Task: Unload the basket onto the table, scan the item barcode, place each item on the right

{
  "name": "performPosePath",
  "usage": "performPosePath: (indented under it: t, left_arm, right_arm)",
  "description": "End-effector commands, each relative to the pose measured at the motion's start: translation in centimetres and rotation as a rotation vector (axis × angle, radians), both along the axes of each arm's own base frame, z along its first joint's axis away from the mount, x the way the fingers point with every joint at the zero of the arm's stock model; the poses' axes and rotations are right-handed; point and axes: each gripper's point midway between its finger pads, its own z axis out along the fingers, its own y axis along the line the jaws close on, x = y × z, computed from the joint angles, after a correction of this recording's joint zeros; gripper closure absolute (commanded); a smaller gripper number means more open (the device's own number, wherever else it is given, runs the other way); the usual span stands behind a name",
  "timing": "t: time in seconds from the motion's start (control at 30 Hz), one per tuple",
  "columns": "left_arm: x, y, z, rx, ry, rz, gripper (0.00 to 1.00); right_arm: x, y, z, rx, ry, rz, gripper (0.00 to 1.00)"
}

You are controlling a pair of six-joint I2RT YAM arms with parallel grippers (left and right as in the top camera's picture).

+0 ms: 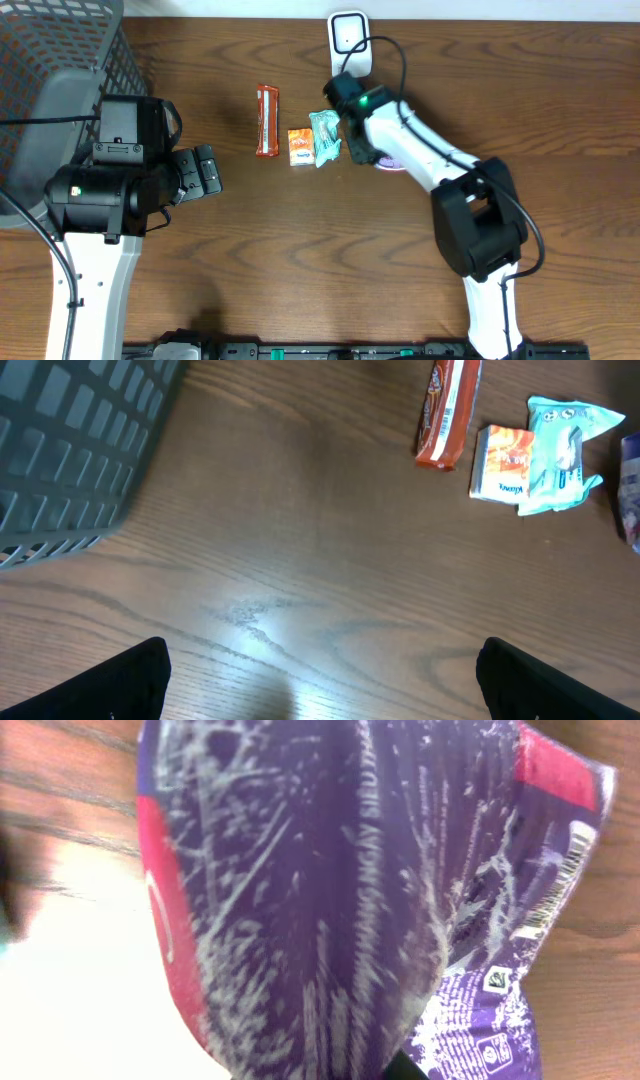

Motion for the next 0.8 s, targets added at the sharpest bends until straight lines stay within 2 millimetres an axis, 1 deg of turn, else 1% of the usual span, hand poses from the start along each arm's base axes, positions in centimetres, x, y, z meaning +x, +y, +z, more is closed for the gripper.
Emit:
performPosePath:
  t: [0.0,0.03,0.07,0.17,0.27,0.33,0.4,0.5,0.6,0.67,0.77]
  left_arm:
    - [0.0,0.1,0.1,-0.004,-0.004,0.014,0.02]
    - [0.0,0.1,0.1,-0.004,-0.004,0.014,0.02]
    - [0.0,0.1,0.1,-0.004,-0.004,0.014,0.02]
    - [0.0,0.1,0.1,-0.004,-0.004,0.014,0.02]
    - [0.0,0.1,0.2,-0.004,-0.004,0.014,0.02]
    - [0.0,0.1,0.2,-0.004,-0.004,0.014,0.02]
    - [0.0,0.1,0.2,-0.004,-0.004,0.014,0.02]
    - [0.0,0.1,0.2,-0.004,-0.004,0.014,0.02]
    - [0.0,0.1,0.2,-0.004,-0.004,0.014,0.02]
    - [0.0,0.1,0.1,-0.004,-0.004,0.014,0.02]
    - [0.0,0.1,0.1,-0.004,-0.004,0.014,0.02]
  right_arm:
    - [1.4,1.6,5.1,0.245,-0.012,-0.002,0.99]
    - [1.5,1.8,6.1,0.297,-0.005,0.010,0.99]
    - [1.5,2.1,7.4,0.380,0.008,0.033,0.99]
    - [1.4,2.9,10.4,0.615,0.041,0.090,0.99]
    - [1.3,3.2,12.6,0.873,0.087,0.146,0.99]
    - [1.4,2.8,13.2,1.008,0.107,0.163,0.99]
    - [1.7,1.8,13.4,1.127,0.117,0.141,0.99]
    - [1.9,0.5,13.2,1.297,0.113,0.131,0.99]
    - [1.6,-0.7,12.8,1.467,0.107,0.131,0.99]
    - [1.4,-1.7,11.7,1.523,0.121,0.073,0.99]
    - [1.1,-3.4,9.3,1.536,0.133,-0.033,0.97]
